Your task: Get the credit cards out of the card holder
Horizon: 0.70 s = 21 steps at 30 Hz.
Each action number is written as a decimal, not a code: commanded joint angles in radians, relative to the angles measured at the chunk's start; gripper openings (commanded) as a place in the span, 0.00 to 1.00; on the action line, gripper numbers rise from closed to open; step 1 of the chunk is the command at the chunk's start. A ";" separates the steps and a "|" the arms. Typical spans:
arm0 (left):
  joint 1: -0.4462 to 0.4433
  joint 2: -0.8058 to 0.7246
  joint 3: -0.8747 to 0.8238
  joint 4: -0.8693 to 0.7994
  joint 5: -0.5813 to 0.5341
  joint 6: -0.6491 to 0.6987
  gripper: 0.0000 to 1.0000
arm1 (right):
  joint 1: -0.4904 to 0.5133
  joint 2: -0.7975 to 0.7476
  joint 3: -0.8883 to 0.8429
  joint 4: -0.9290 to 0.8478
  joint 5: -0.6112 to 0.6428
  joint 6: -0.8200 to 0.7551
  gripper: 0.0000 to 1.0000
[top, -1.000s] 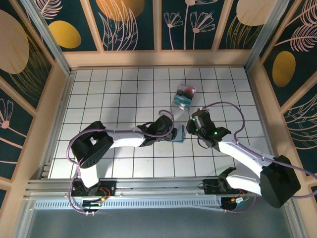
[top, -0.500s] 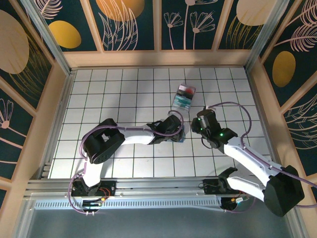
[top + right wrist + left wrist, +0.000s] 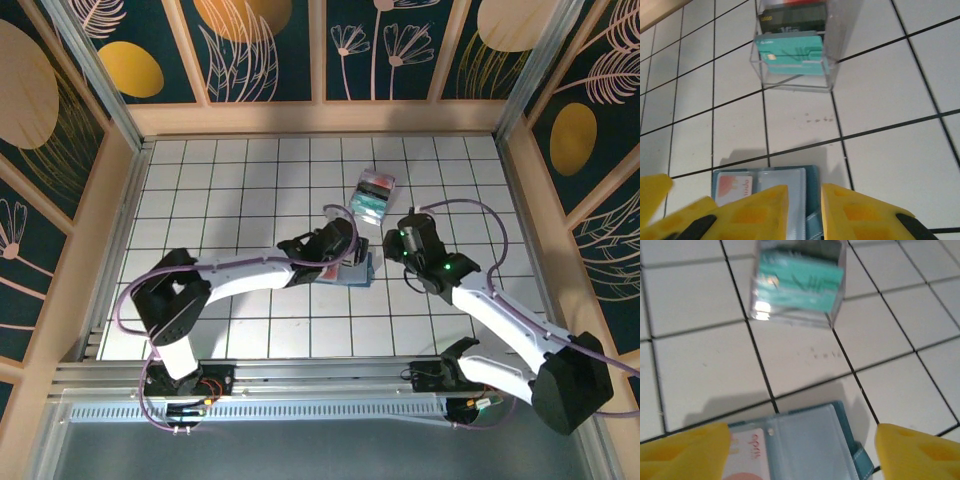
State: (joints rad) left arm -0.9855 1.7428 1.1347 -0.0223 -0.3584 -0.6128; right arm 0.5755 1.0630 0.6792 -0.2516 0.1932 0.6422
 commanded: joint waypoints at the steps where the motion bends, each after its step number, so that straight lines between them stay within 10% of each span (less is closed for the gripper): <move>1: 0.050 -0.023 -0.043 -0.100 -0.106 -0.085 0.90 | -0.002 0.059 0.029 0.073 -0.094 0.006 0.24; 21: 0.165 0.053 -0.096 -0.264 -0.058 -0.119 0.99 | 0.100 0.426 0.061 0.342 -0.430 0.103 0.20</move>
State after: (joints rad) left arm -0.8318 1.7855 1.0431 -0.2527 -0.4355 -0.7307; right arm 0.6647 1.4662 0.7036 0.0402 -0.1879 0.7307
